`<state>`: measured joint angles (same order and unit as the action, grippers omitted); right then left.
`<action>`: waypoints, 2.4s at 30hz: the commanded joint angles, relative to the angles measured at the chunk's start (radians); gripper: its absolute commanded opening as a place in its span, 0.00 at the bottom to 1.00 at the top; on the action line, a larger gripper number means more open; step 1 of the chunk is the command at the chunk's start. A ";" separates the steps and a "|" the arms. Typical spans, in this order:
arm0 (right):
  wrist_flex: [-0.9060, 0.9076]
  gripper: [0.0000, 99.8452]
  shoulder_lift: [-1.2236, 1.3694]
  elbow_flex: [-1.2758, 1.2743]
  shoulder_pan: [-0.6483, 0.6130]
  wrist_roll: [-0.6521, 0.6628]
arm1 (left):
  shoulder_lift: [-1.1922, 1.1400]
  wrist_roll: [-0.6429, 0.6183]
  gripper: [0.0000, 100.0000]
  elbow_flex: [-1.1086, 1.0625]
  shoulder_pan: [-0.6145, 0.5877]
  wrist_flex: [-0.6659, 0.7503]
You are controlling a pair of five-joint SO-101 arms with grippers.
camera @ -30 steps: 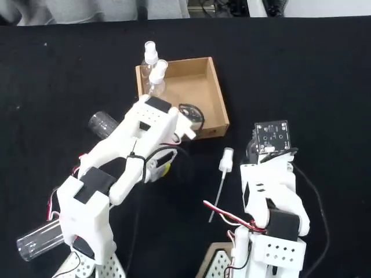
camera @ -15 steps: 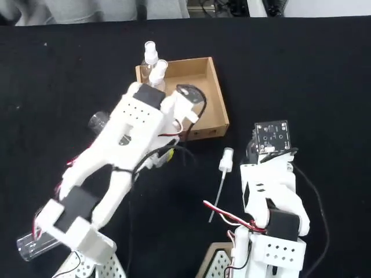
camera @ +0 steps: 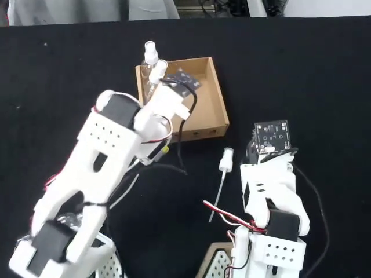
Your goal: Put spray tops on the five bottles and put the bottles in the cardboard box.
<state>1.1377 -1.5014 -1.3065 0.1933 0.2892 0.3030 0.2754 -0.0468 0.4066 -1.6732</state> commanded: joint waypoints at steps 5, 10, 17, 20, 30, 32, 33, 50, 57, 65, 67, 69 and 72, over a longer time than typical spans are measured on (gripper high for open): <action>-0.026 0.08 -0.022 -0.001 0.032 -0.003 | 0.144 -0.155 0.03 0.024 0.010 0.069; -0.026 0.08 -0.022 -0.001 0.032 -0.002 | 0.170 -0.284 0.03 0.018 0.012 0.080; -0.034 0.08 -0.022 0.001 0.026 -0.009 | 0.249 -0.354 0.03 0.022 0.010 0.080; -0.054 0.08 -0.022 0.001 0.026 -0.009 | 0.310 -0.399 0.03 0.013 -0.001 0.092; -0.120 0.08 -0.022 -0.027 -0.092 -0.009 | 0.537 -0.505 0.03 -0.214 -0.088 0.310; -0.126 0.08 -0.022 -0.030 -0.115 -0.009 | 0.594 -0.531 0.03 -0.265 -0.090 0.354; -0.126 0.08 -0.022 -0.030 -0.130 -0.009 | 0.621 -0.543 0.03 -0.292 -0.090 0.376; -0.146 0.08 -0.022 -0.033 -0.305 -0.009 | 0.953 -0.799 0.03 -0.768 -0.246 0.855; -0.186 0.08 -0.022 -0.044 -0.333 -0.009 | 0.980 -0.882 0.03 -0.785 -0.320 0.875; -0.388 0.08 -0.022 -0.134 -0.338 -0.003 | 0.988 -0.957 0.03 -0.785 -0.329 0.876; -0.437 0.08 -0.022 -0.153 -0.368 -0.002 | 0.990 -0.980 0.03 -0.783 -0.331 0.876; -0.471 0.08 -0.022 -0.170 -0.416 -0.002 | 0.990 -0.994 0.03 -0.780 -0.331 0.876; -0.502 0.08 -0.022 -0.193 -0.497 -0.002 | 0.990 -1.008 0.03 -0.780 -0.331 0.876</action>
<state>0.6897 -1.5014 -1.4998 -0.2271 0.2877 1.2758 -0.7142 -0.8493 0.0905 -0.8232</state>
